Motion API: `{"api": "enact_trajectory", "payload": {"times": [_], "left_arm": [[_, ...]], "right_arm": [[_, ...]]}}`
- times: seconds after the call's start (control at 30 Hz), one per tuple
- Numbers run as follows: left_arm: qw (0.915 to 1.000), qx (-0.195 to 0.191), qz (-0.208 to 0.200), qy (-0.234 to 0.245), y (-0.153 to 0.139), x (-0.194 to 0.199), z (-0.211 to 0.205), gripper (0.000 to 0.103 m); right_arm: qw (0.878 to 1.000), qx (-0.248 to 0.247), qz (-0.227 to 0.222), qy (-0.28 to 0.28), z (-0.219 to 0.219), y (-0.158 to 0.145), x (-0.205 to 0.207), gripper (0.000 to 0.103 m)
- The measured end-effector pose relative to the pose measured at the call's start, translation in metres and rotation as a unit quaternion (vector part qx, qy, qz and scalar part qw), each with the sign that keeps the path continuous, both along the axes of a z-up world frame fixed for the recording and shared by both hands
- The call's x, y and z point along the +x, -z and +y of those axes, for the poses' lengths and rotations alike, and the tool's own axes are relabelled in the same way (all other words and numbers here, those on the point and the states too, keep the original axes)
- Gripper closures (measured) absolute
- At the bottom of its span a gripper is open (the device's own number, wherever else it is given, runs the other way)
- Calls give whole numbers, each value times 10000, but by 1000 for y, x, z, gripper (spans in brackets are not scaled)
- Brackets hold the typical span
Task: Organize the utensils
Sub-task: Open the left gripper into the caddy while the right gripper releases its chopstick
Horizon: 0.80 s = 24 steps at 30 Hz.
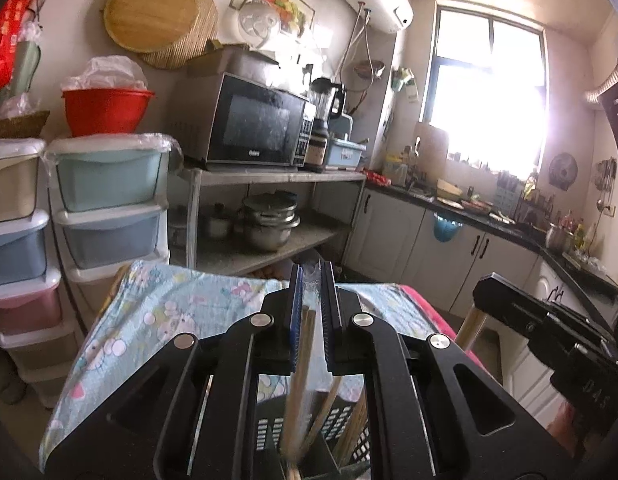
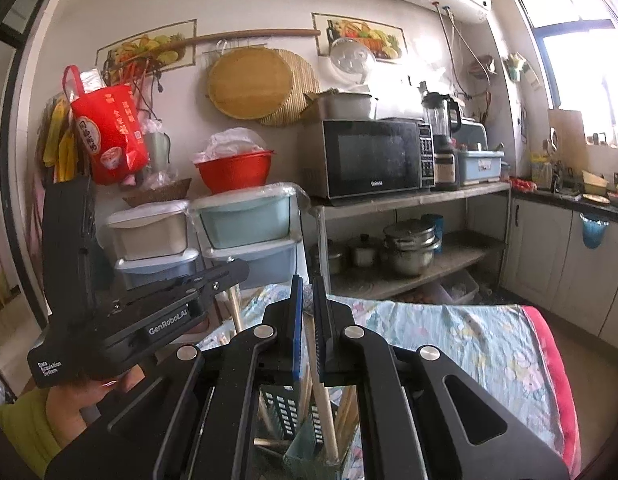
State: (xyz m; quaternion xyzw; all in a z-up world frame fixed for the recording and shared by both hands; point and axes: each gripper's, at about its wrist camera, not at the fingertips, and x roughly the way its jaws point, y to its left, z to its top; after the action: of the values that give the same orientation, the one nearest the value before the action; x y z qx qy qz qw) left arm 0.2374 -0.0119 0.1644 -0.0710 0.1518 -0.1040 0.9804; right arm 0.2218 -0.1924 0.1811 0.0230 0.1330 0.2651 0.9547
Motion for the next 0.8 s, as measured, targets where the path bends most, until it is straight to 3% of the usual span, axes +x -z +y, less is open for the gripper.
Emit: {"api": "enact_trajectory", "payload": {"times": [0.1, 0.27, 0.8], "left_arm": [[9999, 18, 115, -2, 6, 1, 0, 82], [9997, -1, 252, 7, 13, -4, 3, 68], [9985, -7, 520, 159, 25, -36, 5, 43]], "right_arm": [[9999, 12, 114, 82, -4, 6, 1, 91], [9996, 98, 223, 126, -13, 13, 0, 82], [9987, 24, 485, 182, -31, 37, -20, 73]]}}
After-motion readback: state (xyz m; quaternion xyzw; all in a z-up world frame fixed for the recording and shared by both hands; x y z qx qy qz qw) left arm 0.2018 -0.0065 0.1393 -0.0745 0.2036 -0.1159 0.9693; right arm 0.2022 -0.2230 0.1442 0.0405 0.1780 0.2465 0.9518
